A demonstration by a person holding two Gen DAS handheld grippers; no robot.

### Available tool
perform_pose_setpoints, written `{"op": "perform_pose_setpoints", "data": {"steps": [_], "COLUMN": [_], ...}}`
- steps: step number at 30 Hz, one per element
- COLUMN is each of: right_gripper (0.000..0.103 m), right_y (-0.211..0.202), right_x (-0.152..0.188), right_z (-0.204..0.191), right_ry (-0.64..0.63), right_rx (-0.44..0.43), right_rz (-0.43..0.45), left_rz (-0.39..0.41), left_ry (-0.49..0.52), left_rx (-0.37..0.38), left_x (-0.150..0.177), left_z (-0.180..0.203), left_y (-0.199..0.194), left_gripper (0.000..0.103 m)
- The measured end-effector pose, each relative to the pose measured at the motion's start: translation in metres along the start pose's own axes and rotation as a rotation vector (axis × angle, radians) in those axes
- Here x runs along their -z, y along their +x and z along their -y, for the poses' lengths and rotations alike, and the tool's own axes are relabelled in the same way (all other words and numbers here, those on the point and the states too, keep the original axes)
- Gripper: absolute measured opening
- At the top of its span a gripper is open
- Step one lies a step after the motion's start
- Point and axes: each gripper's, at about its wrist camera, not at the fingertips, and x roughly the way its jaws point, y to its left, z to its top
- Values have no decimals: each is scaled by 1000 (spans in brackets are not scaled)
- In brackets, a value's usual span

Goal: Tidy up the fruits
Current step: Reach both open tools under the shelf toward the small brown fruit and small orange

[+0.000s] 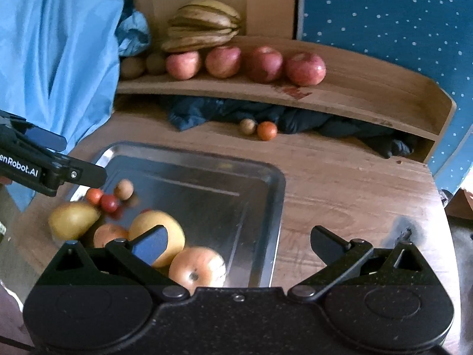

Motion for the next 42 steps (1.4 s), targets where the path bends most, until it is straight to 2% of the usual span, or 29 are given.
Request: {"op": "perform_pose_setpoints", "data": {"steps": [15,22,31,36,42], "right_gripper": [102,102,102,102,102], "right_y": [15,24,51,69,93], "right_x": [-27,-40,-51,-60,-70], "right_z": [17,25,33,36,35], "right_ry": [29,39,13,12,-30], "right_rx": [40,57,112,123,158], "right_rz": [6,19,-19,-25,-29], "left_rz": [-8,-14,-28,-5,0], "left_ry": [46,22,-25,17,38], "left_rx": [49,67,106,53,61], "left_x": [-44,-66,-92,-100,-111], "left_z": [10,5,2,11,17], "left_y": [39,61,100,123,146], "left_gripper": [103,103,103,103,103]}}
